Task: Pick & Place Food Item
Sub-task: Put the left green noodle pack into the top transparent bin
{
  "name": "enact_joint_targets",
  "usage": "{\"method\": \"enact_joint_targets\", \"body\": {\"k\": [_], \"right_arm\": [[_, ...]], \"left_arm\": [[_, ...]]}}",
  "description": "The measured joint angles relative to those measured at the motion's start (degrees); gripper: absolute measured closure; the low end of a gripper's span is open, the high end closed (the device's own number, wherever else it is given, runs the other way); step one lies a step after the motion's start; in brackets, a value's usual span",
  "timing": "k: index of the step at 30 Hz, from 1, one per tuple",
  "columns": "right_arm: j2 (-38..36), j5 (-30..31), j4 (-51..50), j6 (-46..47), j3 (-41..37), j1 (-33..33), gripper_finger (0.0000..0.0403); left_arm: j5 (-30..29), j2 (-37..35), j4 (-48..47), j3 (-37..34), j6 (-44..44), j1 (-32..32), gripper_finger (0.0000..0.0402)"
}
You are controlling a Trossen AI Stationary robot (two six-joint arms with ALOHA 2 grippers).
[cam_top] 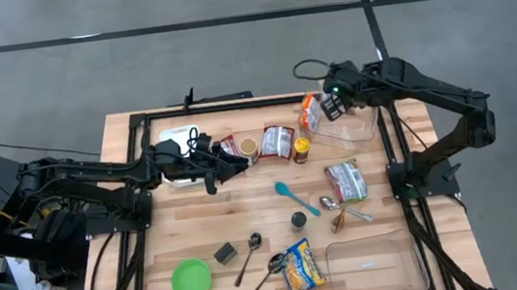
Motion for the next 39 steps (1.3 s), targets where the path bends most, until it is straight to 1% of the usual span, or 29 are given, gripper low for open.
{"method": "enact_joint_targets", "body": {"k": [5, 11, 14, 17, 22, 27, 32, 39], "right_arm": [[0.1, 0.0, -2.6, 14.9, -0.7, -0.9, 0.0403], [0.3, -0.1, -2.5, 29.1, -2.3, -0.3, 0.0403], [1.6, 0.1, -2.0, 36.9, -2.4, 0.9, 0.0403], [3.3, 0.1, -1.5, 42.2, -2.4, 1.0, 0.0403], [7.9, 0.0, -0.8, 45.1, -2.4, -0.2, 0.0403], [12.3, 3.1, -0.8, 46.4, -2.4, -1.9, 0.0403], [16.2, 3.4, -0.5, 49.7, -2.4, -3.4, 0.0403], [21.2, 3.0, 5.0, 50.2, -2.4, -3.4, 0.0403]], "left_arm": [[0.0, 0.0, 0.0, 0.0, 0.0, 0.0, 0.0286], [0.0, 0.0, 0.0, 0.0, 0.0, 0.0, 0.0288], [0.0, 0.0, 0.0, 0.0, 0.0, 0.0, 0.0288], [0.0, 0.0, 0.0, 0.0, 0.0, 0.0, 0.0289], [0.0, 0.0, 0.0, 0.0, 0.0, 0.0, 0.0289], [0.0, 0.0, 0.0, 0.0, 0.0, 0.0, 0.0289], [0.0, 0.0, 0.0, 0.0, 0.0, -0.2, 0.0289], [0.1, 0.0, 0.0, 0.0, 0.0, -0.2, 0.0289]]}}
